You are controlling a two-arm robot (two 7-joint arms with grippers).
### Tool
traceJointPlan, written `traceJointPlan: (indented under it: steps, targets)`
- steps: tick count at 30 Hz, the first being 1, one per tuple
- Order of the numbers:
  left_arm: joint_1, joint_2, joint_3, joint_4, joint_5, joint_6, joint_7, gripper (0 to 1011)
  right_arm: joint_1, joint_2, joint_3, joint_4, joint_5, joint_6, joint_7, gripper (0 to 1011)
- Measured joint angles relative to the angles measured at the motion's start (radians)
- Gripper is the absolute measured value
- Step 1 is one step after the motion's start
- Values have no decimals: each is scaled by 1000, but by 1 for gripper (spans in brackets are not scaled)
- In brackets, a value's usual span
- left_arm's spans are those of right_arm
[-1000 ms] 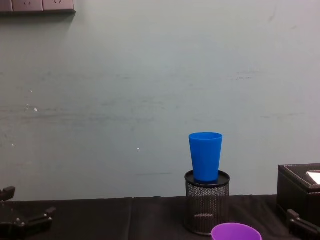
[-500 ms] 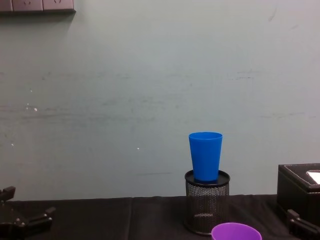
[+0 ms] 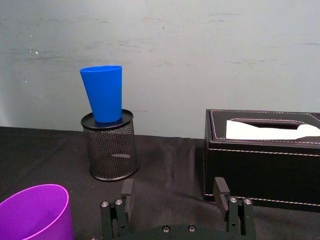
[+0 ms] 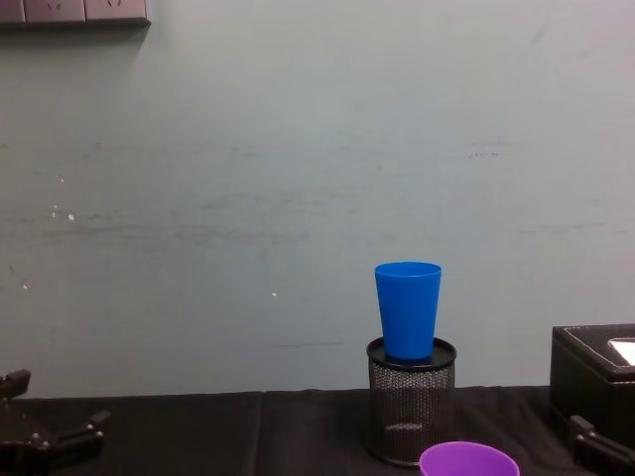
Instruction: Pick up one cup with a gripper and tap it against the other cup.
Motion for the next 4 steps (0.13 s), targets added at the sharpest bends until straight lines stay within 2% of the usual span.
traceJointPlan:
  steps: [4]
  targets:
    - [0,0,0,0,0,0,0,1000,0,0,0,0,0,0,0,1003]
